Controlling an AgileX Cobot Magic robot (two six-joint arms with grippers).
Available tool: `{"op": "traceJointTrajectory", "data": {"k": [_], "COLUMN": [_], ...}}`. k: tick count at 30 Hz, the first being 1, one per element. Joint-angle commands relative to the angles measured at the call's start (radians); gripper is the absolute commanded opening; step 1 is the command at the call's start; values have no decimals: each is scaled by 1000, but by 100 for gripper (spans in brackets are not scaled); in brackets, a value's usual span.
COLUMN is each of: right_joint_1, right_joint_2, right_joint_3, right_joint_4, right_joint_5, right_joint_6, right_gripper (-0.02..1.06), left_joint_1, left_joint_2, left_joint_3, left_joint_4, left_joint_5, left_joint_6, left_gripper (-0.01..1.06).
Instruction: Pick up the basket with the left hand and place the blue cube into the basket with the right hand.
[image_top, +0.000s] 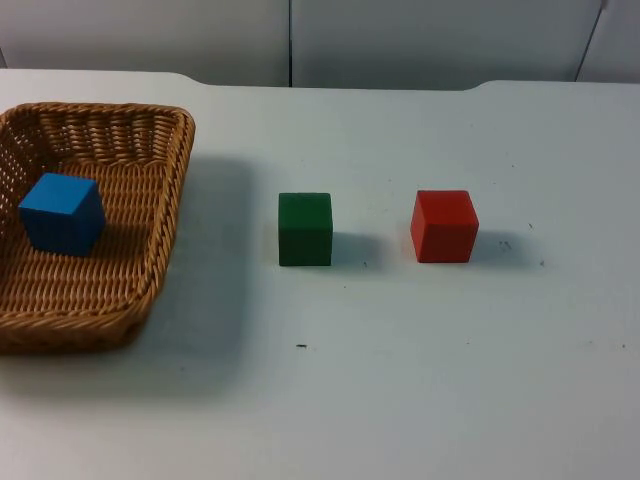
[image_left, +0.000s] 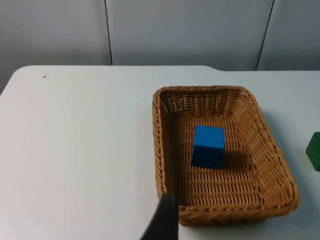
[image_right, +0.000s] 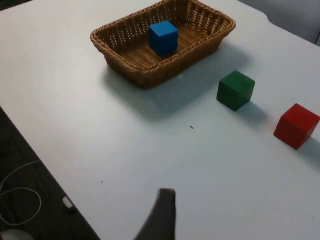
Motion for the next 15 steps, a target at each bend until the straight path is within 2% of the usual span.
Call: {"op": "traceJointTrajectory", "data": {"k": [1, 4, 6, 12, 15], "right_joint_1": [-2, -2, -2, -2, -2], "right_joint_2": [-51, -90, -124, -157, -157], "right_joint_3": [13, 59, 122, 131, 138], "right_joint_4": [-5, -29, -55, -129, -155], "right_joint_5": [7, -7, -32, -16, -6], "right_joint_6": [40, 64, 118, 150, 166], "right_gripper": [79, 79, 79, 79, 79], "left_joint_1": [-6, -6, -6, -6, -6], "left_joint_2": [-3, -3, -3, -3, -3], "left_joint_3": [3, 3, 3, 3, 3], "left_joint_4": [-14, -14, -14, -10, -12], "left_joint_5": [1, 18, 16, 9, 48], "left_joint_6": [-7, -7, -7, -7, 5], "left_gripper": [77, 77, 77, 77, 77]}}
